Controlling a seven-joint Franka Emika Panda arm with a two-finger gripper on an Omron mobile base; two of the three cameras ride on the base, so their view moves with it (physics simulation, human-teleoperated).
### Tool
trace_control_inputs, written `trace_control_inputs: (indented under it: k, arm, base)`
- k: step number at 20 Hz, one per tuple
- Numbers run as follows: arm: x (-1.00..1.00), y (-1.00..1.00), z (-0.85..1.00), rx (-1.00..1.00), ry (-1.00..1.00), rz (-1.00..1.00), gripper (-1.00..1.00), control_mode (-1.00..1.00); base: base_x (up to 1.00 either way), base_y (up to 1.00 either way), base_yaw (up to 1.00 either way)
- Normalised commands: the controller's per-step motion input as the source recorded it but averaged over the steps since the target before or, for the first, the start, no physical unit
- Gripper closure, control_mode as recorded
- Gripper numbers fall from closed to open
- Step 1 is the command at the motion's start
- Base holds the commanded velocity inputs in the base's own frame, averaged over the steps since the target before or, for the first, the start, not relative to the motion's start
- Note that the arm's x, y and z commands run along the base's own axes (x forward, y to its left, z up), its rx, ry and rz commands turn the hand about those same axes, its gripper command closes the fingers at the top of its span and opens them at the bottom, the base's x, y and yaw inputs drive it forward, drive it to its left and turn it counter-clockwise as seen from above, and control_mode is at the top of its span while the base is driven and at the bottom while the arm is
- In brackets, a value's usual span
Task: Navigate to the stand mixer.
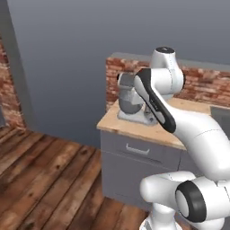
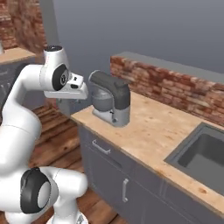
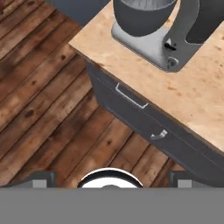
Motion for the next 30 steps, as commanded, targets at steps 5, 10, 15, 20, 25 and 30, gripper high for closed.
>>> trace_control_inputs:
  k: [5,10,15,20,25,30]
  arm:
    - [0.00,0.00,0.00,0.00,0.00,0.00,-1.00,1.00]
    - [0.00,0.00,0.00,0.00,0.00,0.00,-1.00,1.00]
    - [0.00,0.00,0.00,0.00,0.00,0.00,-1.00,1.00]
    - [0.00,0.00,0.00,0.00,0.00,0.00,-1.00,1.00]
    - [0.00,0.00,0.00,0.00,0.00,0.00,-1.00,1.00]
    - [0.00,0.00,0.00,0.00,0.00,0.00,-1.00,1.00]
  base:
    - [0.21,0.70,-0.69]
    - [0.20,0.77,-0.65]
    - [0.17,0.82,-0.53]
    - [0.55,0.44,-0.40]
    - [0.35,0.01,-0.18]
    - [0.12,-0.01,-0.01]
